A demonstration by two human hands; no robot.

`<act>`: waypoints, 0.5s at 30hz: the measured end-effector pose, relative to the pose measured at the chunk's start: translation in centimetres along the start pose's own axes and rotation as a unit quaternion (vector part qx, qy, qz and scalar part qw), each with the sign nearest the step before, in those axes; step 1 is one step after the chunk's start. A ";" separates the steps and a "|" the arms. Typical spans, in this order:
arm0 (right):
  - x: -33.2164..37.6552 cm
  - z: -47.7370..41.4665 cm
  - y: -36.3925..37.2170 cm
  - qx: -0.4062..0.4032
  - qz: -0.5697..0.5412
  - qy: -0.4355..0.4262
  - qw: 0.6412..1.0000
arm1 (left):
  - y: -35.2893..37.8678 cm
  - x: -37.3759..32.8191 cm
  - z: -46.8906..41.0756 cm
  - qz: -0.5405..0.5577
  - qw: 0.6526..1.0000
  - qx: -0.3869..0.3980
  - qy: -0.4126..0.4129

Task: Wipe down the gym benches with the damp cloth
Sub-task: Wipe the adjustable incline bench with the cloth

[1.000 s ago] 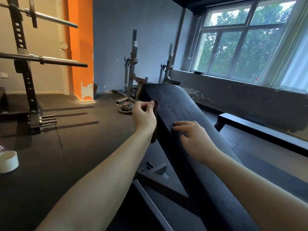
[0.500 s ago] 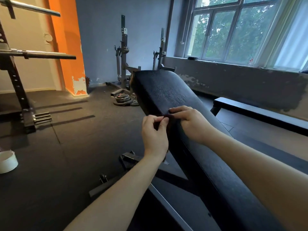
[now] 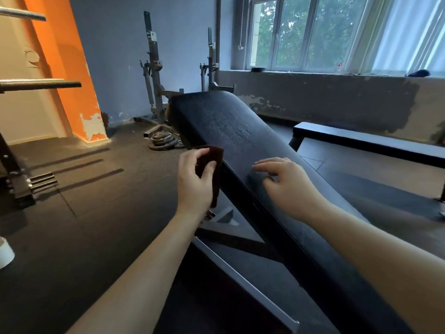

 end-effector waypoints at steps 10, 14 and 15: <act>-2.4 3.6 -0.3 -0.009 0.026 0.061 0.998 | -0.3 -0.4 -0.8 0.004 0.999 0.008 0.048; -2.5 4.6 0.8 0.001 0.049 0.065 0.997 | -0.4 -0.1 -1.0 0.012 0.998 0.006 0.055; -2.4 4.7 1.1 0.005 0.052 0.066 0.996 | -0.5 0.0 -1.0 0.014 0.999 0.008 0.052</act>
Point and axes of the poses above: each hand's wrist, its own z-axis away from the middle knuckle, its own y-axis out of the palm, x = y × z, the point moved 9 cm from there along -z, towards the middle knuckle, and after that the axes turned 12 degrees about -z, right-handed, at the moved point
